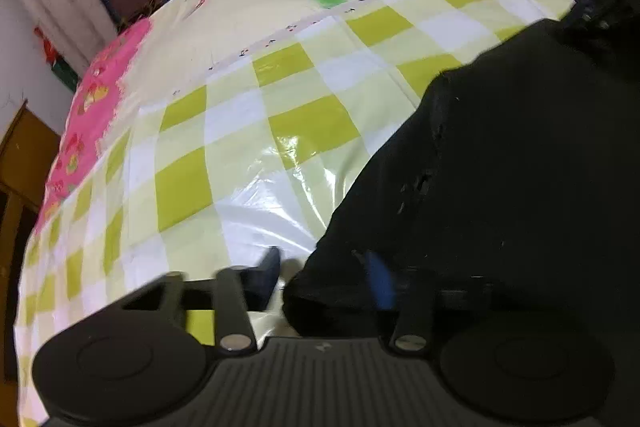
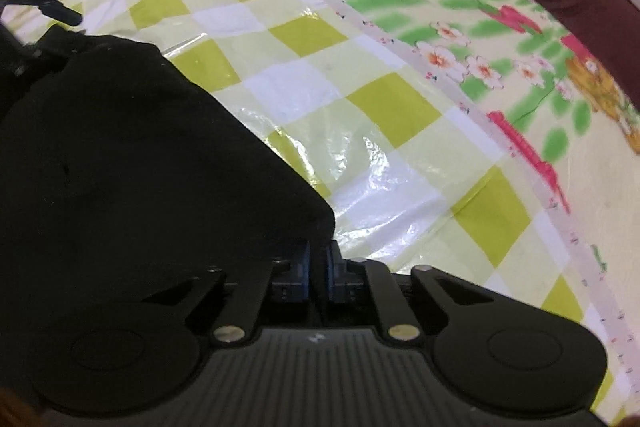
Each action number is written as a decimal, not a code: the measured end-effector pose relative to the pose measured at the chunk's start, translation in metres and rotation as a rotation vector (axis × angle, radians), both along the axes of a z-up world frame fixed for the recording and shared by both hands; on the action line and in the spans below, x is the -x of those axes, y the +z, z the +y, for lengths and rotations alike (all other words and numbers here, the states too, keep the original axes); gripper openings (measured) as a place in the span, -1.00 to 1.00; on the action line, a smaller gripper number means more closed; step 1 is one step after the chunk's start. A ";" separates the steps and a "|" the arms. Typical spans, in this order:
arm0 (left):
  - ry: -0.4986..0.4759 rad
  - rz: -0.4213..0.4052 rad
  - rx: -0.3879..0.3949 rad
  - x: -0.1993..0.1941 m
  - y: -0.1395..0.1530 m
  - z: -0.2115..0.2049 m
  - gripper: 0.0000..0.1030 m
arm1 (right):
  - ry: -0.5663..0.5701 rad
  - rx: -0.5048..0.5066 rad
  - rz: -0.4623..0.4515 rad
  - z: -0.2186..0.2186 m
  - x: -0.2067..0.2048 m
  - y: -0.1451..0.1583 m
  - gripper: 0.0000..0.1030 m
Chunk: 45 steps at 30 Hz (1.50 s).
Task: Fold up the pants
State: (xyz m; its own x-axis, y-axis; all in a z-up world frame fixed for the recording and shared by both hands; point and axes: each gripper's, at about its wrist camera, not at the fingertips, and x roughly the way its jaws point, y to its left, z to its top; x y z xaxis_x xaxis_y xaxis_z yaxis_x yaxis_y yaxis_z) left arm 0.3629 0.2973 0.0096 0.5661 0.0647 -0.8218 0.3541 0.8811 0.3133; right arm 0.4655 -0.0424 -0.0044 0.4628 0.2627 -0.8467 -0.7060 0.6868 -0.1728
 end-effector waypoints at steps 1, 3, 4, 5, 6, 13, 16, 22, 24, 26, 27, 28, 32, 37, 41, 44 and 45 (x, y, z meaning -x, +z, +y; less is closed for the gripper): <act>0.010 -0.010 0.005 0.002 0.000 0.000 -0.04 | -0.008 -0.011 -0.009 -0.002 0.002 0.001 -0.87; 0.013 -0.044 -0.015 0.009 -0.002 -0.003 -0.12 | -0.055 -0.042 -0.018 -0.005 0.004 -0.004 -0.88; 0.015 -0.058 -0.027 0.012 -0.003 -0.005 -0.15 | -0.069 -0.041 -0.031 -0.004 0.006 -0.009 -0.88; 0.018 -0.072 -0.038 0.015 -0.003 -0.006 -0.22 | -0.077 -0.035 -0.057 -0.001 0.011 -0.014 -0.88; 0.020 -0.087 -0.048 0.018 -0.003 -0.009 -0.30 | -0.083 -0.026 -0.085 0.002 0.016 -0.016 -0.88; 0.005 -0.184 -0.128 0.050 0.028 -0.024 -0.47 | -0.090 -0.082 -0.191 -0.013 0.052 0.040 -0.91; -0.005 -0.265 -0.110 0.094 0.061 -0.026 -0.47 | -0.065 -0.130 -0.259 -0.028 0.103 0.085 -0.91; -0.036 -0.352 -0.042 0.232 0.079 -0.034 -0.47 | -0.011 -0.172 -0.328 -0.056 0.268 0.121 -0.91; -0.037 -0.335 -0.033 0.268 0.060 -0.039 -0.47 | -0.010 -0.147 -0.267 -0.055 0.315 0.095 -0.91; -0.038 -0.275 -0.040 0.301 0.030 -0.045 -0.48 | -0.015 -0.103 -0.179 -0.048 0.349 0.059 -0.91; -0.037 -0.250 -0.055 0.313 0.016 -0.047 -0.49 | -0.018 -0.076 -0.128 -0.044 0.363 0.038 -0.91; -0.028 -0.240 -0.072 0.323 0.005 -0.047 -0.49 | -0.008 -0.035 -0.112 -0.039 0.376 0.020 -0.89; 0.010 -0.245 -0.078 0.347 -0.006 -0.043 -0.46 | 0.064 0.089 -0.175 -0.017 0.407 -0.004 -0.83; -0.003 -0.307 -0.117 0.349 -0.001 -0.044 -0.34 | 0.085 0.107 -0.223 -0.003 0.398 0.012 -0.76; -0.082 -0.371 -0.284 0.352 -0.020 -0.059 -0.23 | 0.112 0.125 -0.249 0.007 0.394 0.010 -0.68; -0.126 -0.392 -0.347 0.346 -0.029 -0.065 -0.22 | 0.140 0.143 -0.262 0.012 0.400 -0.002 -0.55; -0.123 -0.398 -0.351 0.342 -0.028 -0.065 -0.21 | 0.132 0.154 -0.264 0.013 0.402 -0.006 -0.61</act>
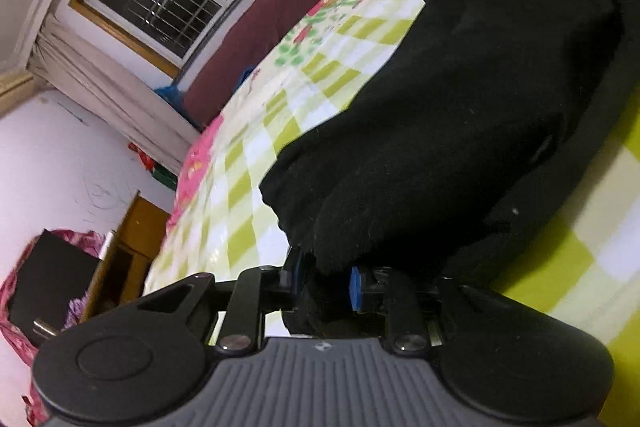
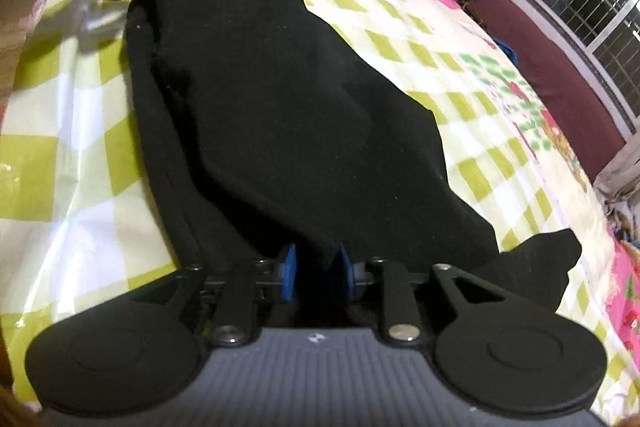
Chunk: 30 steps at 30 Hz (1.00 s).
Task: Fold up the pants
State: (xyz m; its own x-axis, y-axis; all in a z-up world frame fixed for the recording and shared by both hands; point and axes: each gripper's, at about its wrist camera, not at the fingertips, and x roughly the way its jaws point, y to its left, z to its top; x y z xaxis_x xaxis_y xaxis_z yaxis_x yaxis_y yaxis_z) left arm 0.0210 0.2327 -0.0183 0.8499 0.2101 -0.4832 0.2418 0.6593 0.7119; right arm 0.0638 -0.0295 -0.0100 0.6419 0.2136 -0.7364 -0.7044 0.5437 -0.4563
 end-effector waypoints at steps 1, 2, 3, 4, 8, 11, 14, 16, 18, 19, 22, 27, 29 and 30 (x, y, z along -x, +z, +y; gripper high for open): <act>0.007 0.003 0.007 -0.003 0.003 0.002 -0.21 | -0.009 0.003 0.012 0.001 -0.004 -0.001 -0.82; 0.011 -0.005 0.019 -0.003 0.008 0.006 -0.24 | -0.022 -0.009 0.033 0.002 -0.006 0.002 -0.87; 0.013 -0.022 0.027 -0.003 0.014 0.009 -0.28 | -0.037 -0.023 0.036 0.001 -0.007 0.008 -0.87; 0.019 -0.048 0.028 -0.002 0.021 0.014 -0.30 | -0.049 -0.038 0.030 0.001 -0.006 0.015 -0.87; 0.107 -0.091 0.078 0.001 0.031 0.032 -0.54 | -0.037 -0.110 -0.018 0.006 0.013 0.042 -0.86; 0.169 -0.012 0.066 -0.002 0.002 0.041 -0.54 | -0.058 -0.105 0.051 0.017 0.012 0.016 -0.72; 0.190 0.038 0.027 0.006 -0.018 0.039 -0.52 | -0.100 -0.107 0.104 0.021 0.007 -0.012 -0.68; 0.204 0.013 0.047 0.014 -0.010 0.038 -0.47 | -0.128 -0.162 0.109 0.017 0.006 -0.004 -0.69; 0.176 -0.032 0.037 0.019 0.001 0.031 -0.46 | -0.131 -0.178 0.101 0.011 0.007 0.002 -0.68; 0.146 -0.049 0.018 0.020 0.003 0.027 -0.46 | -0.130 -0.165 0.090 0.011 0.008 0.004 -0.68; 0.090 -0.055 -0.011 0.016 0.002 0.019 -0.32 | -0.109 -0.162 0.029 0.016 0.019 0.015 -0.59; -0.005 -0.048 -0.072 0.017 -0.004 0.009 -0.11 | 0.036 -0.210 -0.040 0.048 0.033 0.032 -0.17; -0.047 -0.053 -0.101 0.023 -0.002 0.012 0.16 | 0.102 -0.217 -0.045 0.071 0.032 0.031 -0.16; -0.054 -0.051 -0.099 0.024 0.000 0.015 0.28 | 0.134 -0.213 -0.056 0.085 0.030 0.029 -0.16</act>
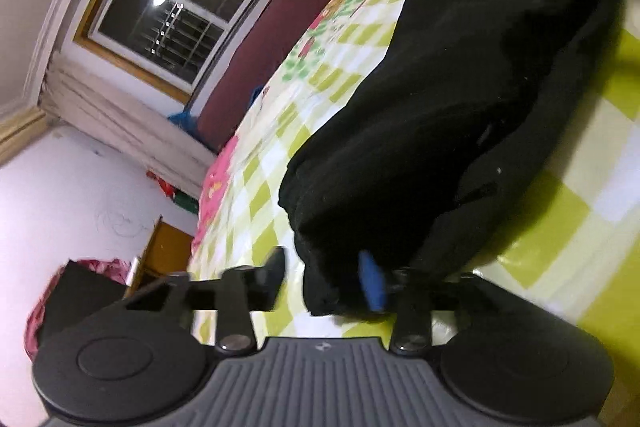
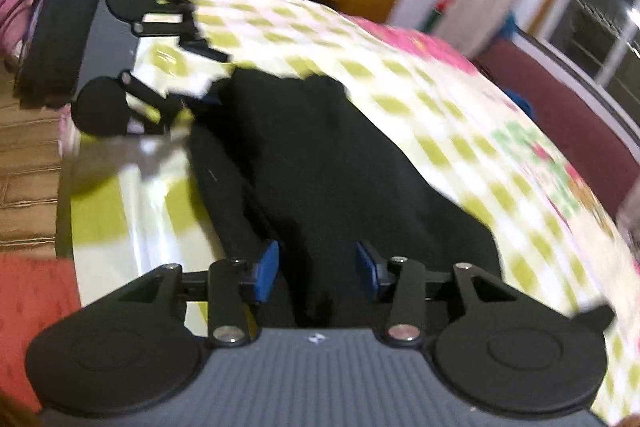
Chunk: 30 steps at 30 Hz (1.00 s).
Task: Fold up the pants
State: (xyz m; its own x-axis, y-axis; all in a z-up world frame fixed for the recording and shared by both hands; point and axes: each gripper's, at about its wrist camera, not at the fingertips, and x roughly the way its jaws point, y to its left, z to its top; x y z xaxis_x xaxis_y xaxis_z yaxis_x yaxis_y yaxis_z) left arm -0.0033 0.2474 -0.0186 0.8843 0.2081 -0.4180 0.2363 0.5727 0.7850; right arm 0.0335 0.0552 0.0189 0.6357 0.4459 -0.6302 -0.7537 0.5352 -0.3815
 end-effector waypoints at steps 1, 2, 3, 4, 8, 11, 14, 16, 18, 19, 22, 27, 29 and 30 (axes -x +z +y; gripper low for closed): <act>0.000 0.007 0.017 0.000 0.003 0.003 0.30 | 0.031 0.001 -0.020 0.012 -0.002 -0.002 -0.15; 0.002 0.001 0.034 -0.001 0.006 0.004 0.30 | 0.050 0.002 -0.035 0.022 -0.004 -0.005 -0.13; 0.002 -0.007 0.054 -0.006 0.009 0.003 0.30 | 0.069 0.005 -0.046 0.034 -0.009 -0.008 -0.07; -0.013 -0.008 0.069 -0.008 0.011 0.001 0.31 | 0.081 0.007 -0.048 0.042 -0.012 -0.010 -0.04; -0.024 -0.019 -0.034 -0.029 -0.011 -0.008 0.36 | 0.101 0.048 -0.060 0.071 -0.027 -0.022 -0.09; -0.004 -0.026 -0.075 -0.043 -0.013 -0.001 -0.06 | 0.064 0.056 0.019 0.072 -0.041 -0.020 -0.91; 0.038 -0.079 -0.076 -0.039 0.003 0.009 -0.40 | 0.078 0.000 0.027 0.068 -0.031 0.001 -0.93; 0.066 -0.114 -0.068 -0.032 0.008 0.014 -0.49 | 0.100 -0.029 0.017 0.069 -0.017 0.011 -0.93; 0.090 -0.090 -0.043 -0.025 0.003 0.020 -0.50 | 0.107 -0.040 0.055 0.074 -0.012 0.007 -0.93; 0.100 -0.068 -0.049 -0.023 -0.005 0.021 -0.50 | 0.111 -0.027 0.069 0.076 -0.011 -0.001 -0.92; 0.104 -0.041 -0.096 -0.015 -0.026 0.016 -0.44 | 0.095 0.028 0.071 0.080 -0.011 -0.028 -0.88; 0.087 -0.103 -0.134 -0.006 -0.020 0.009 -0.24 | 0.112 0.019 0.028 0.077 -0.011 -0.019 -0.78; 0.042 -0.109 -0.154 -0.002 -0.019 0.006 0.08 | 0.138 0.029 -0.037 0.081 0.001 -0.016 -0.72; 0.022 -0.118 -0.176 0.000 -0.021 0.004 0.20 | 0.151 0.026 -0.062 0.082 0.004 -0.017 -0.56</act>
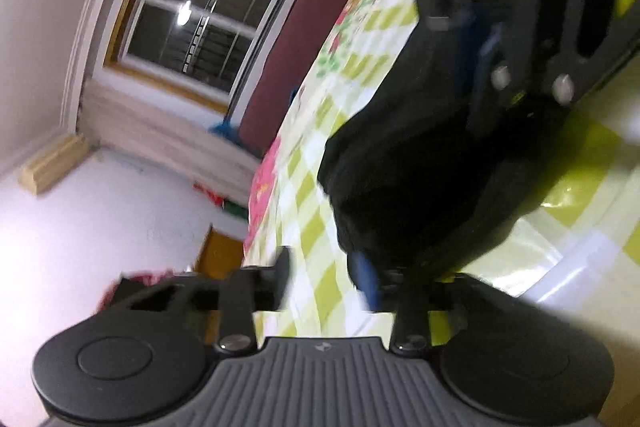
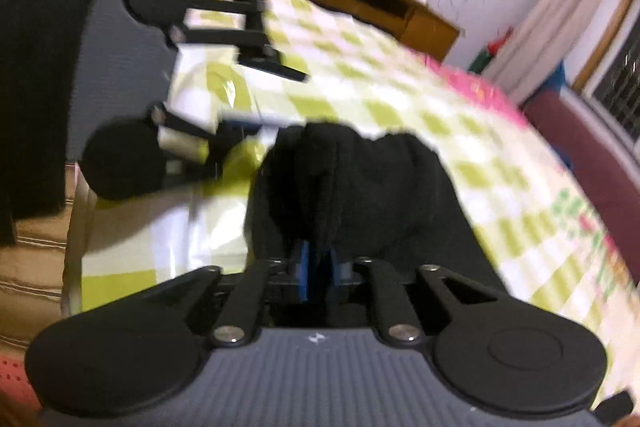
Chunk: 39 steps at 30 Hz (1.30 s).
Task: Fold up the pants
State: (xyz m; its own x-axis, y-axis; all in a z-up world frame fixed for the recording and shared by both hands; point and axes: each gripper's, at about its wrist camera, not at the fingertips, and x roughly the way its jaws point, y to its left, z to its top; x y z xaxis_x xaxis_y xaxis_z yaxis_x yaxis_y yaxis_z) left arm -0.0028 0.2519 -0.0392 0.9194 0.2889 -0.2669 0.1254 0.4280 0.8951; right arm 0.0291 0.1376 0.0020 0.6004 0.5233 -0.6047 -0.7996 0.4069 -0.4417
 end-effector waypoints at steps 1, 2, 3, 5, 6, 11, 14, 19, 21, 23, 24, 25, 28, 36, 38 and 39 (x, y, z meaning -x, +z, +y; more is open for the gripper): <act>-0.016 -0.005 -0.027 0.000 -0.003 -0.001 0.20 | 0.013 -0.001 -0.021 0.002 0.003 0.001 -0.36; -0.026 -0.004 -0.042 0.000 -0.005 -0.001 0.21 | 0.029 0.000 -0.038 0.004 0.004 0.001 -0.25; -0.037 0.003 -0.034 0.000 -0.005 -0.001 0.21 | 0.044 -0.001 -0.050 0.007 0.002 0.001 -0.10; -0.048 0.019 0.005 0.000 0.000 -0.002 0.21 | 0.058 0.008 -0.070 0.014 0.000 -0.002 -0.10; -0.048 0.020 0.007 0.000 0.001 -0.001 0.22 | 0.059 0.009 -0.077 0.018 -0.004 -0.003 -0.12; -0.058 0.048 0.032 0.012 0.004 0.008 0.25 | -0.014 0.006 -0.006 0.029 -0.031 -0.006 -0.73; -0.080 0.043 0.079 0.015 0.010 0.004 0.30 | -0.053 -0.066 0.072 0.020 -0.044 0.012 -0.89; -0.085 0.005 0.040 -0.006 0.001 -0.008 0.37 | -0.053 -0.102 0.121 0.017 -0.041 0.029 -0.90; -0.066 -0.024 -0.003 -0.015 -0.003 -0.003 0.26 | -0.044 -0.102 0.125 0.017 -0.036 0.032 -0.90; -0.043 -0.041 0.004 -0.019 0.004 0.005 0.07 | -0.036 -0.103 0.119 0.017 -0.032 0.033 -0.90; -0.032 -0.034 0.020 -0.018 0.007 0.008 0.03 | -0.034 -0.100 0.112 0.018 -0.030 0.032 -0.90; -0.022 -0.015 0.034 -0.018 0.006 0.012 0.01 | -0.036 -0.095 0.111 0.023 -0.029 0.027 -0.90; -0.002 0.068 -0.016 -0.012 -0.019 0.015 -0.22 | -0.064 -0.064 0.191 0.037 -0.036 0.002 -0.85; 0.092 0.089 0.004 0.009 -0.006 0.017 -0.16 | -0.055 -0.123 0.222 0.028 -0.033 0.005 -0.55; 0.102 0.091 -0.007 0.016 -0.003 0.017 -0.02 | -0.082 -0.184 0.232 0.009 -0.033 0.021 -0.54; 0.105 0.090 -0.008 0.019 0.000 0.016 0.00 | -0.100 -0.211 0.234 -0.002 -0.034 0.029 -0.47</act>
State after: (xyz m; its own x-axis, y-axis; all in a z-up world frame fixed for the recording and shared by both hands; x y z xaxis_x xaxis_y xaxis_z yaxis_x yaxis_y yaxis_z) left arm -0.0222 0.2678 -0.0394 0.8566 0.3842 -0.3443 0.1604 0.4360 0.8855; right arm 0.0631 0.1359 0.0310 0.5125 0.5972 -0.6169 -0.8210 0.5512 -0.1484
